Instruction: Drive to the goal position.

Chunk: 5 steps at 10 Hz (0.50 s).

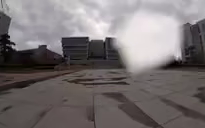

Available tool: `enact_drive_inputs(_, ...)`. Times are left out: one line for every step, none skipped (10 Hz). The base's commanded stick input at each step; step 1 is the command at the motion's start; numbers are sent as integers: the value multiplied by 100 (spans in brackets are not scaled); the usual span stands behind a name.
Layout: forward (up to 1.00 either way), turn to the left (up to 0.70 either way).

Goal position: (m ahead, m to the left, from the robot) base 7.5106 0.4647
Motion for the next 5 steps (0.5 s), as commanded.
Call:
enact_drive_inputs(70,0)
enact_drive_inputs(70,0)
enact_drive_inputs(70,0)
enact_drive_inputs(70,0)
enact_drive_inputs(70,0)
